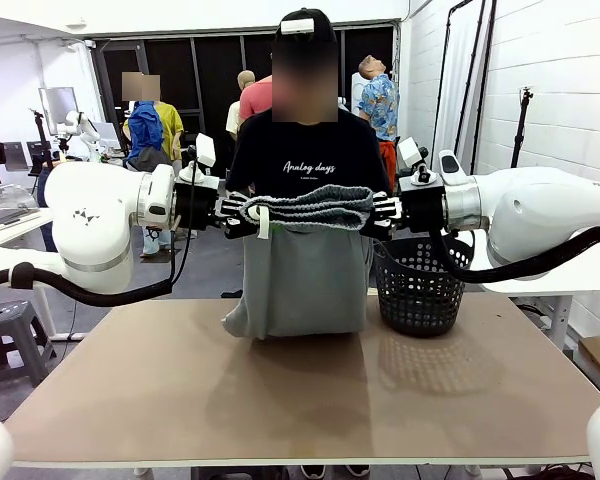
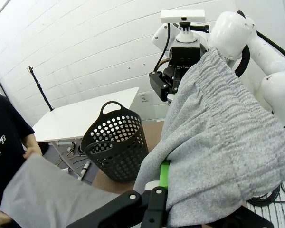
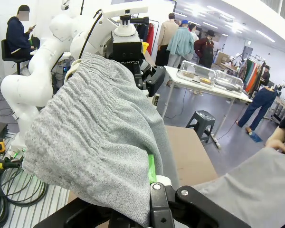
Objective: Fold the training pants.
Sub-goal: Release the ends of the Training pants and then grab the overlapped ends.
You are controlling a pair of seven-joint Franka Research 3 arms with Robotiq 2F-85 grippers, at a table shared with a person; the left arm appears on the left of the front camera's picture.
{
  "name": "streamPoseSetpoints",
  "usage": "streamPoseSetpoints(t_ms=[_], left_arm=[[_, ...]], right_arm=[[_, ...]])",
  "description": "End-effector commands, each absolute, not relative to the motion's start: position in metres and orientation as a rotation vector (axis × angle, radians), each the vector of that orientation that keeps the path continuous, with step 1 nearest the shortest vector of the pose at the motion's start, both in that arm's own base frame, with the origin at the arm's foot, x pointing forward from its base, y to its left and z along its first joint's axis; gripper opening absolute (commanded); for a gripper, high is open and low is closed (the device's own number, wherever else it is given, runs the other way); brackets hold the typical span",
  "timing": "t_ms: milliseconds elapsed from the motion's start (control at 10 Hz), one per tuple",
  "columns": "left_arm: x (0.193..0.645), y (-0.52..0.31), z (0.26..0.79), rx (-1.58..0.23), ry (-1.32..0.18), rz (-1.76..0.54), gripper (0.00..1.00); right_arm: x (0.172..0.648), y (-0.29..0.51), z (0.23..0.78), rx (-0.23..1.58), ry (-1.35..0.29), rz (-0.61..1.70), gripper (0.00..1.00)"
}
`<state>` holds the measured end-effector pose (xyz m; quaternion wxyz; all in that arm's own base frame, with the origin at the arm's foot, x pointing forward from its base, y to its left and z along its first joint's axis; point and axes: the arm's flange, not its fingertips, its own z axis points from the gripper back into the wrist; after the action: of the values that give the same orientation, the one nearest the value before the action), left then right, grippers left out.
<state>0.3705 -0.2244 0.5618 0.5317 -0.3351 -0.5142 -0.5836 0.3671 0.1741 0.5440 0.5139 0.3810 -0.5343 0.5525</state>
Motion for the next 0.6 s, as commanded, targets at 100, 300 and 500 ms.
streamPoseSetpoints(t_ms=[100,300,500], left_arm=[[0.3696,-0.2259,0.564,-0.796,-1.227,-1.382,0.0],[0.3696,-0.2259,0.564,-0.796,-1.227,-1.382,0.0],[0.3696,-0.2259,0.564,-0.796,-1.227,-1.382,0.0]], right_arm=[[0.3642,0.175,0.5445,0.918,-1.288,1.336,0.0],[0.3642,0.175,0.5445,0.918,-1.288,1.336,0.0],[0.3642,0.175,0.5445,0.918,-1.288,1.336,0.0]])
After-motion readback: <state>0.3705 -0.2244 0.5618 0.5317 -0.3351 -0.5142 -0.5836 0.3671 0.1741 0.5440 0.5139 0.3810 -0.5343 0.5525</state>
